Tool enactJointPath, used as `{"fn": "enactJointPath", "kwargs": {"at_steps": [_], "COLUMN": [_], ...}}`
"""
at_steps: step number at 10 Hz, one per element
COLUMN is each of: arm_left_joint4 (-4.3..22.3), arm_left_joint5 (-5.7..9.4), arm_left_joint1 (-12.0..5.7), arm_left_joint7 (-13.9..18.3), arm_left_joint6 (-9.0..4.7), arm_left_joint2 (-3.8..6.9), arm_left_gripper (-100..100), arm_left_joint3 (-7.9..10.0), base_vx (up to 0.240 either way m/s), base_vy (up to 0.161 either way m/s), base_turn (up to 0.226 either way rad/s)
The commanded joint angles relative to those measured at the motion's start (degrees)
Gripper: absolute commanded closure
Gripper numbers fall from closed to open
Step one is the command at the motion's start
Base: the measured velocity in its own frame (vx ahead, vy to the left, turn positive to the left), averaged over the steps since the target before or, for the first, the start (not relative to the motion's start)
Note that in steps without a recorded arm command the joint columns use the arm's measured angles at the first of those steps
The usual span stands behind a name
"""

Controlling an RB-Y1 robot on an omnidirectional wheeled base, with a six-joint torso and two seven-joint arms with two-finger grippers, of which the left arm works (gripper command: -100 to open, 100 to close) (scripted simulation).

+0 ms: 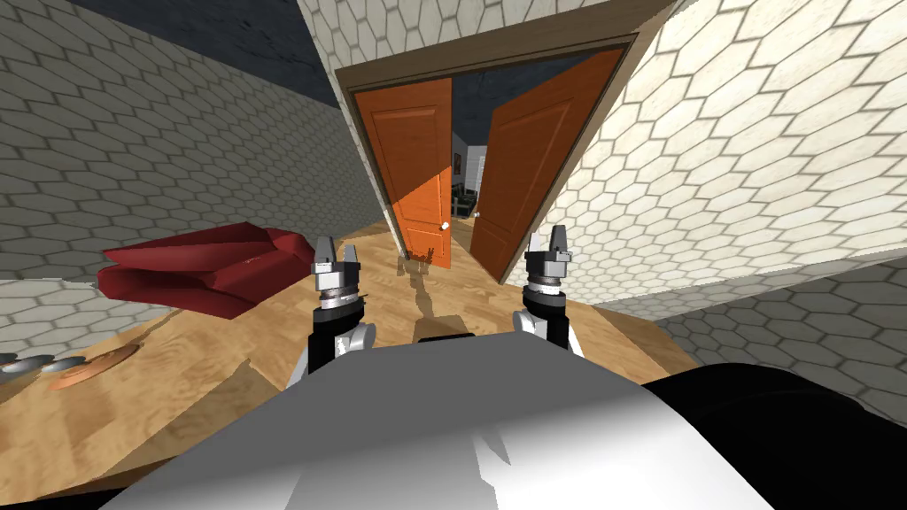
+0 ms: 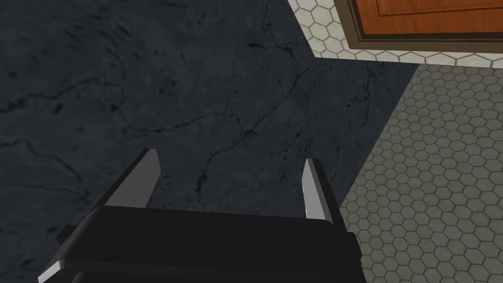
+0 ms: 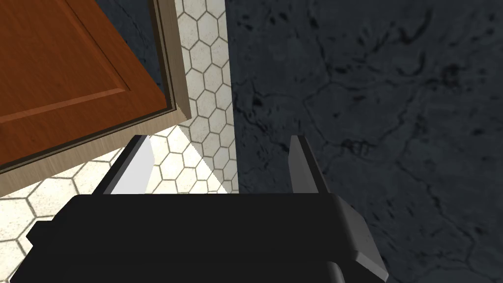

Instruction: Push the door open

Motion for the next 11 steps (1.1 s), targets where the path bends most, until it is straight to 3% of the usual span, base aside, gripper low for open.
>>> {"fn": "enactJointPath", "kwargs": {"at_steps": [1, 11], "arm_left_joint4": [2.03, 14.42], "arm_left_joint5": [1.02, 7.22], "arm_left_joint1": [-0.62, -4.41], "arm_left_joint7": [1.77, 12.59], "arm_left_joint6": [-0.49, -3.49], "arm_left_joint2": [0.43, 2.06], "arm_left_gripper": [-100, -100], "arm_left_joint3": [-0.2, -1.43], "base_vx": [0.082, 0.148], "base_vy": [0.021, 0.037], "base_turn": [-0.149, -0.138]}}
